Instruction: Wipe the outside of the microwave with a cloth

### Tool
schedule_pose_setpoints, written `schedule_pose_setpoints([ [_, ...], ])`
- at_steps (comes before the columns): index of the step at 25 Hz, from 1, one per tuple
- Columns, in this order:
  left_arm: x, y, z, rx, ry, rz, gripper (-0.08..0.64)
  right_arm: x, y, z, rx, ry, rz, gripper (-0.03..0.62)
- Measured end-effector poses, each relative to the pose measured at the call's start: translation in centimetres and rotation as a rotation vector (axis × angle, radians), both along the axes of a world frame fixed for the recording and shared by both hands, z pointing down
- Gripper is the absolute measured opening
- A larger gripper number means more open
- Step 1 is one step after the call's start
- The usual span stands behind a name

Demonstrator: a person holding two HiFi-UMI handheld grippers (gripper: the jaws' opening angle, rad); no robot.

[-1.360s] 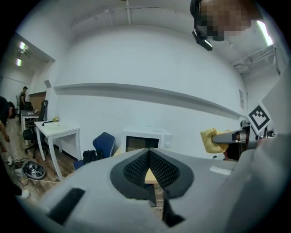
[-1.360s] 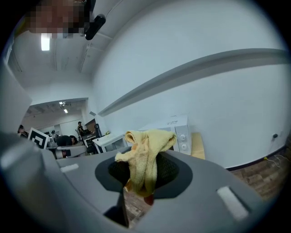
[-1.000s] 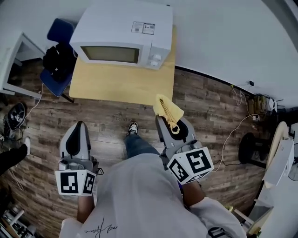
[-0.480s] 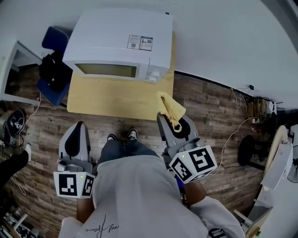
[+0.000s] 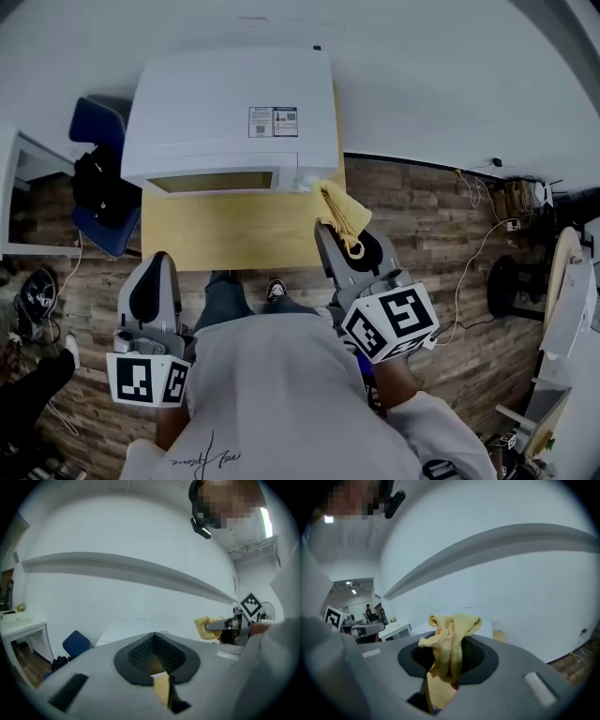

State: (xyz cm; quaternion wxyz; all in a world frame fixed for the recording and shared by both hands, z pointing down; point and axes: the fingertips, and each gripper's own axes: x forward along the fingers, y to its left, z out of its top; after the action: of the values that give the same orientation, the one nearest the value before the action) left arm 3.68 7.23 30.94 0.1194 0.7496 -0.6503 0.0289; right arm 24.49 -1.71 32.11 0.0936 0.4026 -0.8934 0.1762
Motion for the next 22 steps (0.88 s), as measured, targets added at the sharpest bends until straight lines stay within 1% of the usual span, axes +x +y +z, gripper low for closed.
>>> schedule_pose_setpoints([
  [5, -3.0, -3.5, -0.9, 0.016, -0.009, 0.074, 0.003, -2.8, -2.4, -0.6, 0.012, -0.014, 0.066, 0.123],
  [10, -6.3, -7.0, -1.9, 0.038, -0.014, 0.140, 0.002, -5.2, -4.6, -1.4, 0.030, -0.008, 0.134, 0.123],
  [15, -8.9, -9.5, -1.5, 0.029, -0.027, 0.204, 0.002, -6.5, -6.3, -1.8, 0.036, 0.026, 0.205, 0.123],
  [19, -10.2, -10.5, -1.0, 0.026, -0.009, 0.271, 0.002, -7.6, -7.6, -1.7, 0.033, 0.047, 0.254, 0.123],
  [22, -11.1, -10.7, -0.8, 0.027, -0.003, 0.314, 0.002, -8.9, -8.6, -1.3, 0.022, 0.076, 0.268, 0.123],
])
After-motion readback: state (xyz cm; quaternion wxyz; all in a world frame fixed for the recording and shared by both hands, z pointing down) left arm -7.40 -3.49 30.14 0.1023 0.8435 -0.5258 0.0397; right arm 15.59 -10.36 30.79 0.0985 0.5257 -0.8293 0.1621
